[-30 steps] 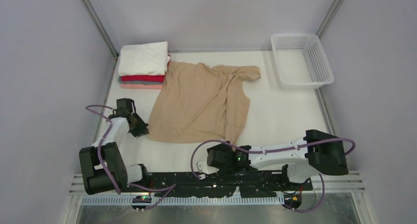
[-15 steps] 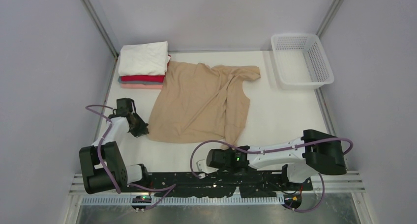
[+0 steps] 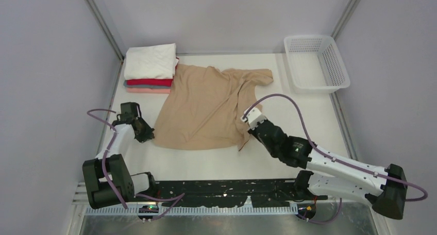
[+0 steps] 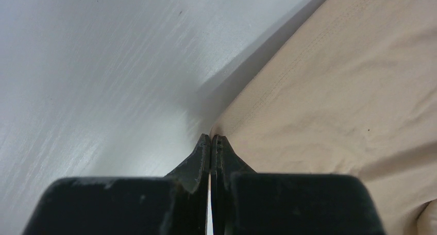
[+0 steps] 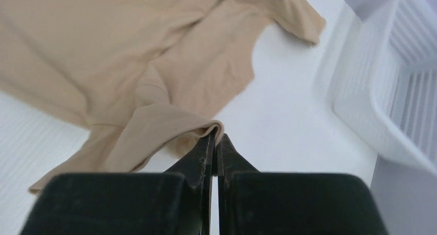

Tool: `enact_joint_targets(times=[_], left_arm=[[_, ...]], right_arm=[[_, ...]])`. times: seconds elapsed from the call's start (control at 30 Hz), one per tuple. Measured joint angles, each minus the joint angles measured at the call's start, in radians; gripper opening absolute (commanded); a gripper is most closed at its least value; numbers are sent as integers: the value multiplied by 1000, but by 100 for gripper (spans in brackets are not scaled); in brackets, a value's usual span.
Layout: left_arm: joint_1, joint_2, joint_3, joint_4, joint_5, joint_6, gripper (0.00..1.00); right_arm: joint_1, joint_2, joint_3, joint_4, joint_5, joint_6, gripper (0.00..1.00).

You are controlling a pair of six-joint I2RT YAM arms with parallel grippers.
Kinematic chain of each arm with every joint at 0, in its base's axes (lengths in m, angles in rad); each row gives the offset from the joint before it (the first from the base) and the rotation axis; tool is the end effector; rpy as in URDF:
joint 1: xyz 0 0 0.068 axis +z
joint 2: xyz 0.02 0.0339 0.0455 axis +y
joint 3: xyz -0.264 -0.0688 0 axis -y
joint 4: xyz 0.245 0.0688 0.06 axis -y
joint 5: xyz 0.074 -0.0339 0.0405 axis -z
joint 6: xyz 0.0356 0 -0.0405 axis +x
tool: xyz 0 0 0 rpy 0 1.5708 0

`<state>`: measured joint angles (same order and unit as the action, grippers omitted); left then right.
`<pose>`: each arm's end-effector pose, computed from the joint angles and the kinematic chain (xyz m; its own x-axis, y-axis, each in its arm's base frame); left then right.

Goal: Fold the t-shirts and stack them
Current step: Flatten out the tshirt

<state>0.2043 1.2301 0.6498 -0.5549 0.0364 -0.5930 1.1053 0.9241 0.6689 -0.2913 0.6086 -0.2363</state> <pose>0.2116 0.0425 0.1788 -0.6313 -0.7011 -0.3315 -0.6518 0.7113 -0.2632 0.1086 0.1708 0.2668 -0.1065 -0.6399 -0.7610 -0.5542 0.6737 -0.4889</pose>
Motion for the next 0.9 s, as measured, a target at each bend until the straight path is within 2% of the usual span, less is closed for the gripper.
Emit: enact_joint_targets(times=[0.1,0.2,0.33,0.43,0.67,0.9], left_arm=[[0,0,5,-6,-2,0,0],[0,0,7,-12,0,-1,0],[0,-20,36,-48,18,-8,0],[0,-95,95,-88,37,-24,0],[-9,-301,439,-158,82,-66,0],[-13,-404,885,-227,87,-84,0]], right_arm=[[-151,-52,-24,-4,32,129,5],[-248,-101,-60,-9,27,229,5],[-272,-124,-80,-22,18,314,5],[-277,-101,-48,-28,72,326,6],[-310,-54,278,48,211,186,5],[-317,-90,666,72,193,12,5]])
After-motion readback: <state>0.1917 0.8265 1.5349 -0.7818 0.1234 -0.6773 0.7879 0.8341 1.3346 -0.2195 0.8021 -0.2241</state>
